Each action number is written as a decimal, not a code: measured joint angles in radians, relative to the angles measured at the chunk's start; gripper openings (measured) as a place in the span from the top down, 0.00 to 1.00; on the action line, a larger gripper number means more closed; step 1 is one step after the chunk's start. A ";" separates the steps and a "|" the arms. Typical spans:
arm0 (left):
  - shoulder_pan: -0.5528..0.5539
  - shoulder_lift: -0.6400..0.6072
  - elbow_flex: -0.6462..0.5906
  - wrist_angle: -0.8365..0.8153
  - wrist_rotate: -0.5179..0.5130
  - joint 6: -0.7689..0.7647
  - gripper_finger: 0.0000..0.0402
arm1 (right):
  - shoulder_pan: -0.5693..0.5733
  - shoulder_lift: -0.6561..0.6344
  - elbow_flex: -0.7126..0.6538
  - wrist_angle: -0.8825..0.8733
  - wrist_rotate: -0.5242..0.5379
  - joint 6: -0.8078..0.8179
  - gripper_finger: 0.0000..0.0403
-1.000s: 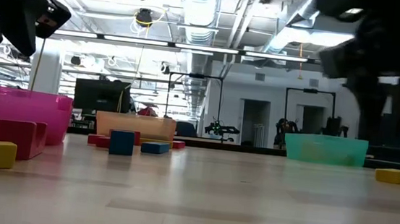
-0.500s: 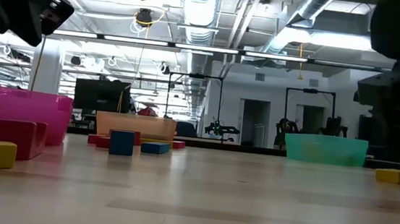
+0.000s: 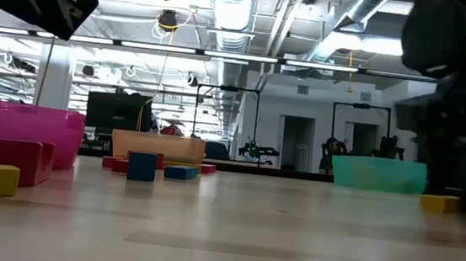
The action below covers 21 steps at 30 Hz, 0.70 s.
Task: Sort blocks
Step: Put the yellow block into the green bin
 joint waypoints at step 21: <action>-0.001 0.000 0.001 0.105 -0.021 0.159 0.66 | 0.012 0.041 0.129 0.205 -0.145 0.063 0.72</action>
